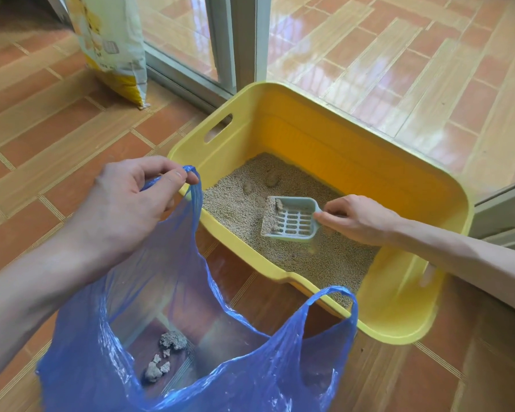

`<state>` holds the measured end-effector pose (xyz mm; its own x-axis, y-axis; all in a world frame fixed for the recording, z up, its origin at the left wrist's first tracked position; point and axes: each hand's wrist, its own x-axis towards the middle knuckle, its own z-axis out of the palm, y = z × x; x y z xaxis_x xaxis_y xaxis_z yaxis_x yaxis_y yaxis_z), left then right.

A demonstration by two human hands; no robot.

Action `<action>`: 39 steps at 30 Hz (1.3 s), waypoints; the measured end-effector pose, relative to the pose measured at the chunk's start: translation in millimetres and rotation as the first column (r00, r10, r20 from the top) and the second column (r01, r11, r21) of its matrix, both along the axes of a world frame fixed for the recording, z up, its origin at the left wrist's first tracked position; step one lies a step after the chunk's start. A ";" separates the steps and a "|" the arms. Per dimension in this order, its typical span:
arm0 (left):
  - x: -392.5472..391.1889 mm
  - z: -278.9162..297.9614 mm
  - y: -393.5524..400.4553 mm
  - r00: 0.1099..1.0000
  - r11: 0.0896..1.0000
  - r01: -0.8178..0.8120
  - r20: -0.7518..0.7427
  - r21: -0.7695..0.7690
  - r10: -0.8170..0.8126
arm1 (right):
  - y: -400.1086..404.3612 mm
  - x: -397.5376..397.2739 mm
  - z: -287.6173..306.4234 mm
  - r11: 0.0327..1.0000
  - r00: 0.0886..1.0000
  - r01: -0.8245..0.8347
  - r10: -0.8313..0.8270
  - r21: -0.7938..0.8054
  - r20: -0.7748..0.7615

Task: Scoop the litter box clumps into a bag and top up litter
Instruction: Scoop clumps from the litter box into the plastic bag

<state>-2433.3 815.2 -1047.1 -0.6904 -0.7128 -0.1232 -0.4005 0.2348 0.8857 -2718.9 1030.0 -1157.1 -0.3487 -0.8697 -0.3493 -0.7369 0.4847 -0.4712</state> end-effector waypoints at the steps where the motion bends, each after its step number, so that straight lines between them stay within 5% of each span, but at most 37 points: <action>1: -0.4 -0.4 0.1 1.000 1.000 -0.001 0.001 0.001 0.001 | 0.2 -0.3 1.8 0.999 1.000 0.012 -0.013 -0.031 -0.014; 17: -3.5 0.8 1.0 1.000 1.000 0.002 0.005 0.001 -0.002 | 0.4 6.3 1.5 0.982 0.991 0.024 -0.048 -0.186 -0.129; 31: -3.3 -0.3 0.3 1.000 1.000 0.000 0.002 0.006 0.000 | 0.2 10.9 17.1 0.979 0.999 0.051 -0.047 -0.200 0.021; 39: -2.4 -1.1 -0.1 1.000 1.000 0.011 -0.001 0.020 -0.011 | -11.0 42.2 75.1 0.963 0.991 -0.087 0.109 -0.254 0.072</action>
